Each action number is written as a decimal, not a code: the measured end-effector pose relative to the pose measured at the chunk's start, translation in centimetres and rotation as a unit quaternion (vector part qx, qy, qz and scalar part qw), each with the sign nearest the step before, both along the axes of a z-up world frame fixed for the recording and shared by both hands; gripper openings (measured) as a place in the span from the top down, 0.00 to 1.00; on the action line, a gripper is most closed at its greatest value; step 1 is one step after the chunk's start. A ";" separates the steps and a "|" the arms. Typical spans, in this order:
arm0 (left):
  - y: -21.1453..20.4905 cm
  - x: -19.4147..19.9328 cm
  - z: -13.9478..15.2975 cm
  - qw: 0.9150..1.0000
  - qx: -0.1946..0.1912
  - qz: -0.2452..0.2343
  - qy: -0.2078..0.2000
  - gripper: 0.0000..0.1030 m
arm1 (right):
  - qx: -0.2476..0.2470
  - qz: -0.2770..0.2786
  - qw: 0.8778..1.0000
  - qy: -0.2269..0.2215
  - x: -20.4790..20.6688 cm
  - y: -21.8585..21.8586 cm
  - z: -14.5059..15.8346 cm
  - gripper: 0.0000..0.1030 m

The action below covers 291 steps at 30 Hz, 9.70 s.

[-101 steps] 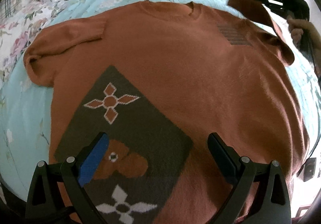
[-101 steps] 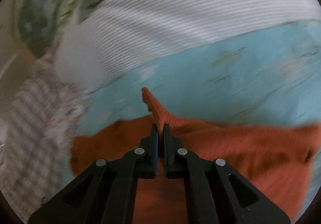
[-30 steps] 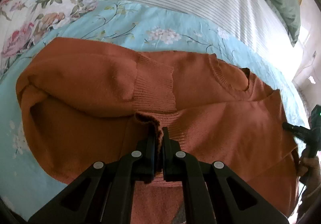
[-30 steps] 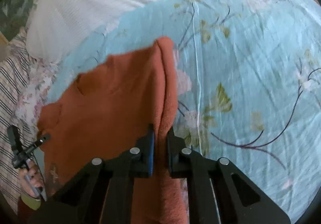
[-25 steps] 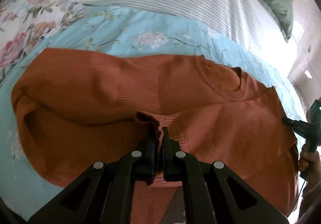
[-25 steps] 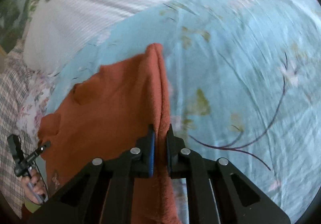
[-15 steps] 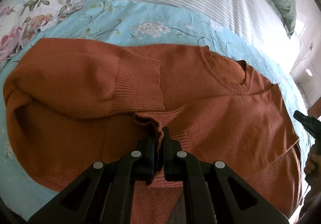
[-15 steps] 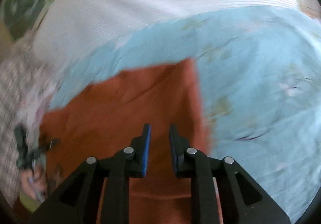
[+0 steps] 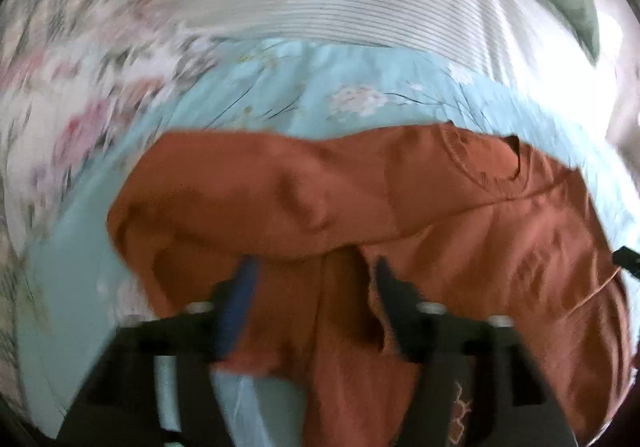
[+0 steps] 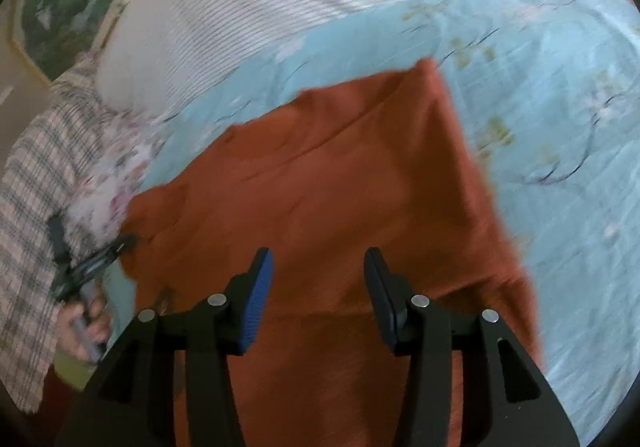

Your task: Fold small clothes

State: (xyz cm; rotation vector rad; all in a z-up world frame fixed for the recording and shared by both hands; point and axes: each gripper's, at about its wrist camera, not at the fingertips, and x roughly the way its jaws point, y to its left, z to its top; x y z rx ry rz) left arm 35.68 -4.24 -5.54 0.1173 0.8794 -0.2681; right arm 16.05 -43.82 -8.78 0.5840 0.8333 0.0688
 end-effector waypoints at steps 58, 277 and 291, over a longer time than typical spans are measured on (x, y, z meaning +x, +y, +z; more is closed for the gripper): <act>-12.6 -8.6 -0.2 0.987 -0.070 -0.136 0.041 0.41 | 0.048 -0.018 0.999 -0.006 1.8 -0.3 -1.3 0.53; 3.4 -6.6 -8.3 0.918 -0.353 0.138 0.115 0.53 | 0.024 0.009 0.999 -0.048 -2.1 0.2 -0.5 0.48; -6.3 -7.8 0.7 0.978 -0.209 -0.006 -0.007 0.90 | 0.066 0.013 0.996 -0.051 1.3 -4.2 0.1 0.48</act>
